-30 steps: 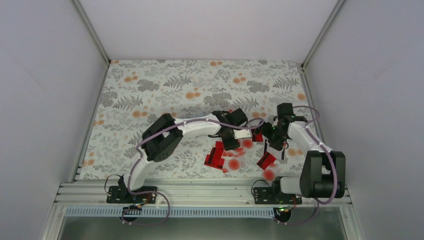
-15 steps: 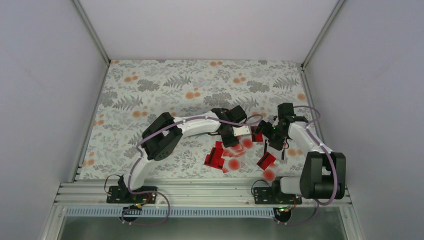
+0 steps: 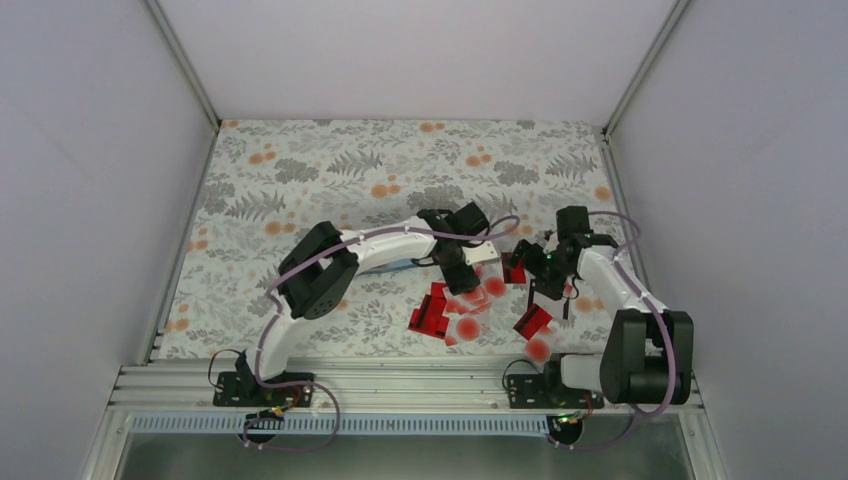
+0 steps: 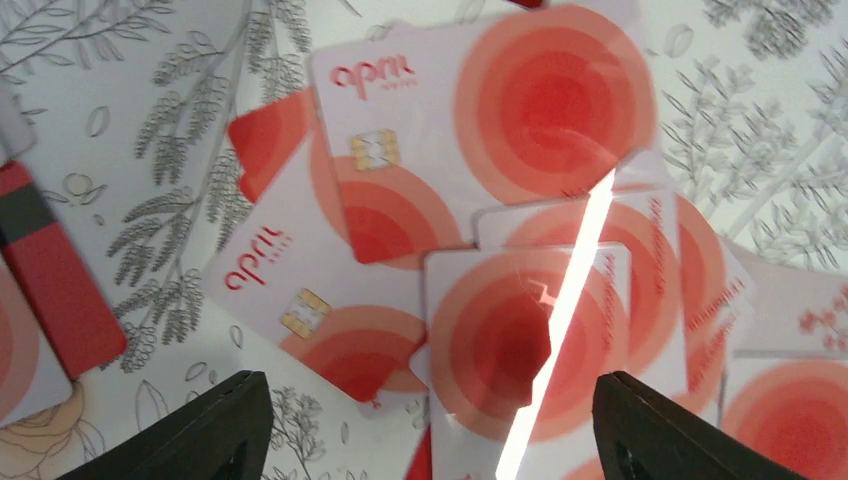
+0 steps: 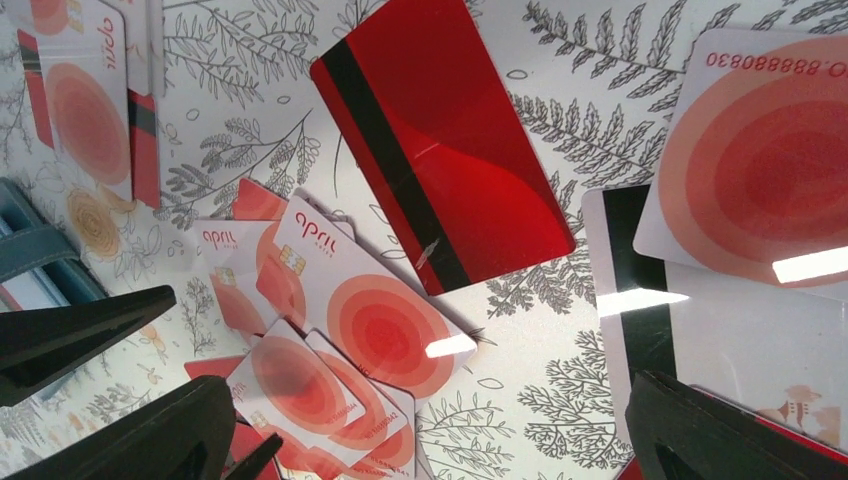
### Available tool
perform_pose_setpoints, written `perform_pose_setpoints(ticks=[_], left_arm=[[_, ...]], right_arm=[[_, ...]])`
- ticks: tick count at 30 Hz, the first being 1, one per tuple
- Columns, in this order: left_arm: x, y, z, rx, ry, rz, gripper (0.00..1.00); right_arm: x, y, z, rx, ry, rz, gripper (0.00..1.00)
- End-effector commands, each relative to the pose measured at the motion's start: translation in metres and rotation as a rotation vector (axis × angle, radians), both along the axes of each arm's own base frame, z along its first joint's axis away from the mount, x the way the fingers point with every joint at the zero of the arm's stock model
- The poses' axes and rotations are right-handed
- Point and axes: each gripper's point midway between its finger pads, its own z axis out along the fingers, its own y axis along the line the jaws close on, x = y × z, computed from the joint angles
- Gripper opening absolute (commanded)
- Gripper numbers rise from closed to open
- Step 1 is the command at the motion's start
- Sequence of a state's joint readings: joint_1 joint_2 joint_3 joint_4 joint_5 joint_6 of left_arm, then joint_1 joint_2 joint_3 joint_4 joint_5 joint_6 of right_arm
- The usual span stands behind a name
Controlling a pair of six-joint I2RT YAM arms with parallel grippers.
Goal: Put the credit cards into the card holder
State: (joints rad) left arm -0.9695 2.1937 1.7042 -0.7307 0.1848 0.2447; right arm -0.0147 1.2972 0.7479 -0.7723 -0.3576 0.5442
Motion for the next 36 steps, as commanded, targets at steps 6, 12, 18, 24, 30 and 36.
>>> perform_pose_setpoints(ticks=[6, 12, 18, 24, 30, 36], left_arm=[[-0.026, 0.004, 0.006, -0.024, 0.037, -0.059, 1.00], [-0.028, 0.003, -0.010, 0.012, 0.029, -0.072, 0.95], [-0.033, 0.008, -0.028, 0.077, 0.015, -0.094, 0.90], [-0.036, 0.012, -0.037, 0.090, 0.016, -0.100, 0.87], [-0.032, 0.019, -0.053, 0.135, 0.010, -0.095, 0.63], [-0.030, 0.023, -0.058, 0.144, 0.011, -0.086, 0.58]], right_arm=[[-0.007, 0.007, 0.001, 0.046, -0.024, 0.020, 0.99], [-0.013, 0.007, 0.002, 0.045, -0.019, 0.020, 0.99], [-0.016, 0.006, 0.004, 0.042, -0.019, 0.016, 0.99], [-0.021, 0.006, 0.003, 0.044, -0.010, 0.012, 0.99], [-0.024, 0.006, 0.002, 0.045, -0.004, 0.004, 0.99], [-0.027, 0.006, 0.002, 0.044, 0.001, 0.001, 0.99]])
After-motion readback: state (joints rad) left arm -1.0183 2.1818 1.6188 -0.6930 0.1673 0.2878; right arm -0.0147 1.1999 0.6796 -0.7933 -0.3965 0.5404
